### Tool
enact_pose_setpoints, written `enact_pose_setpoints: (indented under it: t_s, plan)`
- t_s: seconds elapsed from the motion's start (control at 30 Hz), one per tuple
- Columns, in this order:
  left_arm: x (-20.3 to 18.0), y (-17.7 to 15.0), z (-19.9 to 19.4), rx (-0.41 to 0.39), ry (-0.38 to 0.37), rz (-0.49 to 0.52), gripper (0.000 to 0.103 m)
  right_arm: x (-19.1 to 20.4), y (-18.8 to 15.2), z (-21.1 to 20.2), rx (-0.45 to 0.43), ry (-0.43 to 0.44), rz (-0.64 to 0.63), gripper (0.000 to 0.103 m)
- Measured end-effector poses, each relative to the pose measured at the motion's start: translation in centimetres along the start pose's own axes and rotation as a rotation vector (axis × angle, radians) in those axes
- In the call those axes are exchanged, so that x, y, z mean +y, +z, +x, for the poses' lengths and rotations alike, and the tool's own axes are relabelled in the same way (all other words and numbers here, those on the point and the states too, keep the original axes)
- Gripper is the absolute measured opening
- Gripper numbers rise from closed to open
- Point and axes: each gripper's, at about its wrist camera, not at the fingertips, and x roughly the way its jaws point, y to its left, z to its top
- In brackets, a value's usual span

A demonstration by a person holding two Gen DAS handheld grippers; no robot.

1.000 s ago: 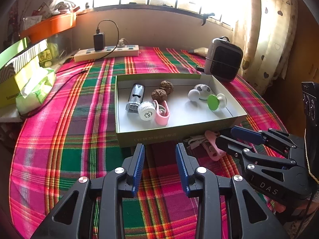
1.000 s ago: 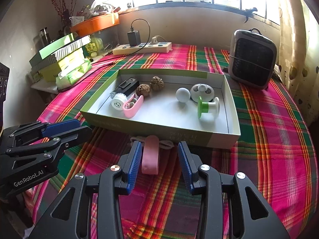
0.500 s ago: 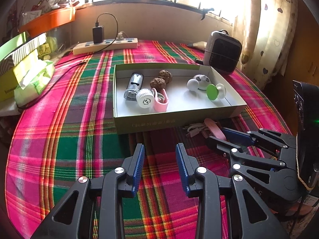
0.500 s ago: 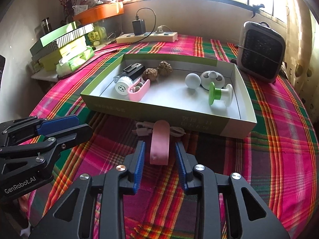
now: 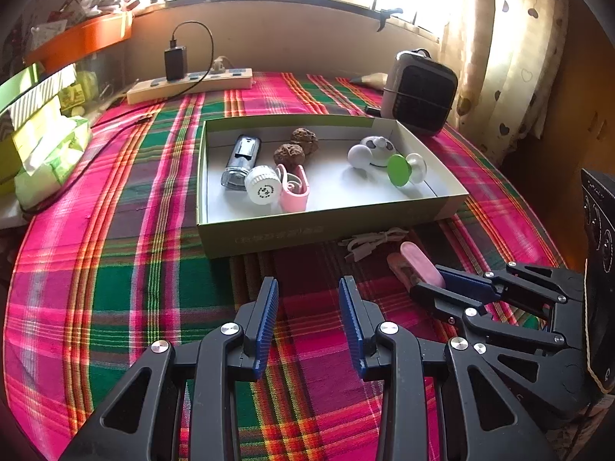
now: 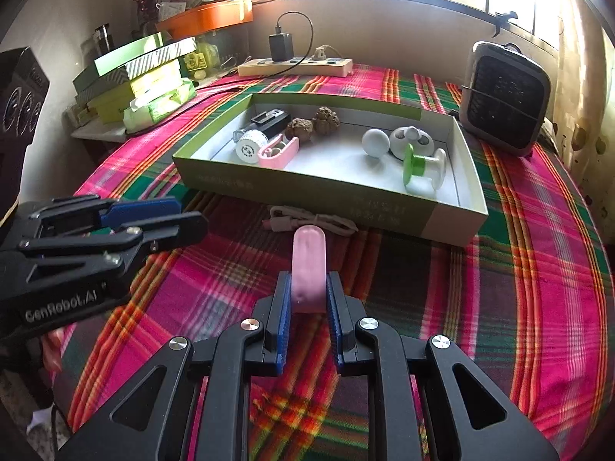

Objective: Organize objects
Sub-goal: 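Close the right gripper on the pink rubber piece and lift it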

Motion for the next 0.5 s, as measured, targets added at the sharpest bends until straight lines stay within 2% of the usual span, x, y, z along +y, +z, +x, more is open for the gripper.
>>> enact_pose_setpoints:
  t_s: [0.23, 0.4, 0.5]
  plan:
    - [-1.2, 0.6, 1.2, 0.017, -0.067, 0.046, 0.032, -1.7, -0.9, -0.9, -0.003, -0.052, 0.037, 0.019]
    - [-2.6, 1.1, 2.4, 0.033, -0.077, 0.089, 0.033, -2.9, -1.4, -1.4, 0.001, -0.098, 0.046, 0.019]
    - [-3.1, 1.5, 2.9, 0.031, -0.058, 0.117, 0.033, -3.8, -1.6, -1.6, 0.002, -0.119, 0.061, 0.019]
